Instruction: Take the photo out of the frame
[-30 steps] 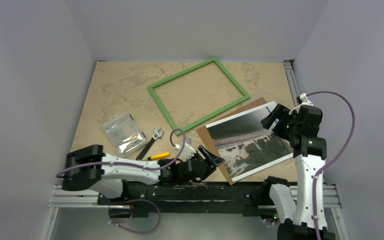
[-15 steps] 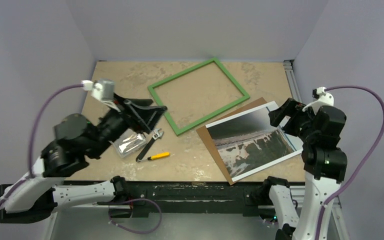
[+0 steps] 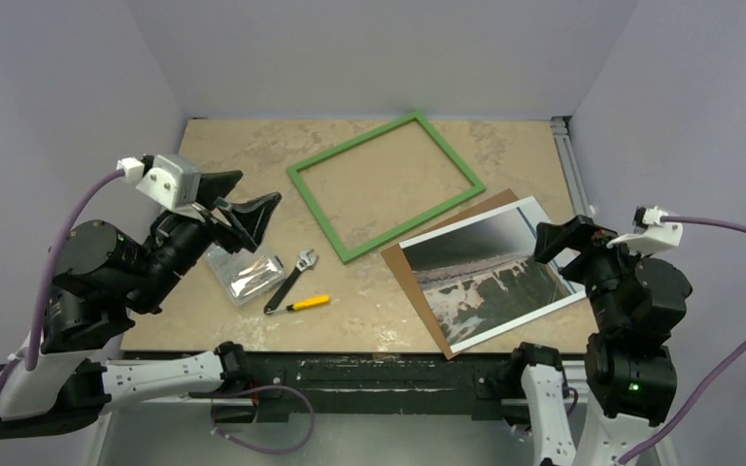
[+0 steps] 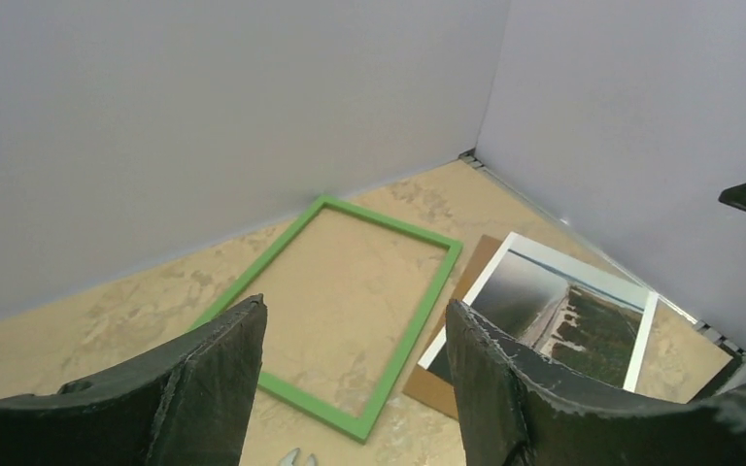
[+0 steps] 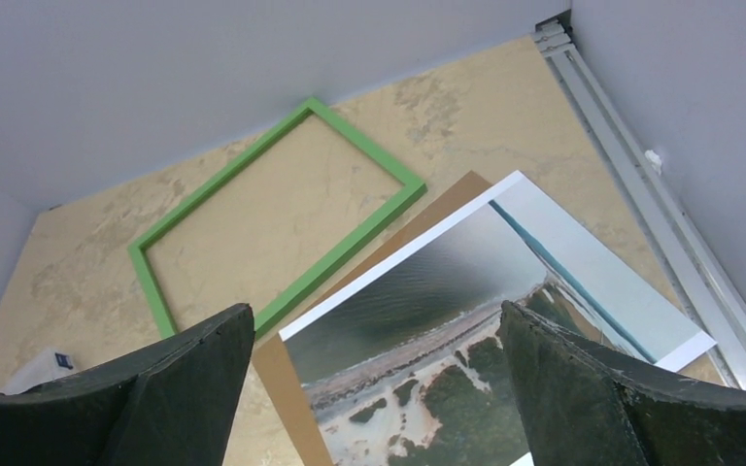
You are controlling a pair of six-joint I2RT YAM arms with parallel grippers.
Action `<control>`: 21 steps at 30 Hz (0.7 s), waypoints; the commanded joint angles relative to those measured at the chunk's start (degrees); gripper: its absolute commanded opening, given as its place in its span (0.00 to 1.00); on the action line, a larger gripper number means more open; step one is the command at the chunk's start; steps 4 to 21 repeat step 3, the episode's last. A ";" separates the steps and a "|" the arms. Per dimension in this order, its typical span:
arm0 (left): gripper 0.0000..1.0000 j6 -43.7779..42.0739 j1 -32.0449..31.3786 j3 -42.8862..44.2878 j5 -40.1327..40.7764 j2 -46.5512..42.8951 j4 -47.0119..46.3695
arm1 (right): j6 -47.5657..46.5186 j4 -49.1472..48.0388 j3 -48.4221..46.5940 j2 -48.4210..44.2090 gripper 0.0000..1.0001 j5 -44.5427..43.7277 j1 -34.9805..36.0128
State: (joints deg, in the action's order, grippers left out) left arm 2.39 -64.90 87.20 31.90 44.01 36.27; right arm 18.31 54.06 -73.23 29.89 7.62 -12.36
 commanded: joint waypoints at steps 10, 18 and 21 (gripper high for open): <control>0.66 -3.29 0.26 1.18 3.50 -0.98 -0.56 | -0.07 -4.05 -0.60 -0.61 0.99 -0.54 0.23; 0.66 -3.29 0.26 1.18 3.50 -0.98 -0.56 | -0.07 -4.05 -0.60 -0.61 0.99 -0.54 0.23; 0.66 -3.29 0.26 1.18 3.50 -0.98 -0.56 | -0.07 -4.05 -0.60 -0.61 0.99 -0.54 0.23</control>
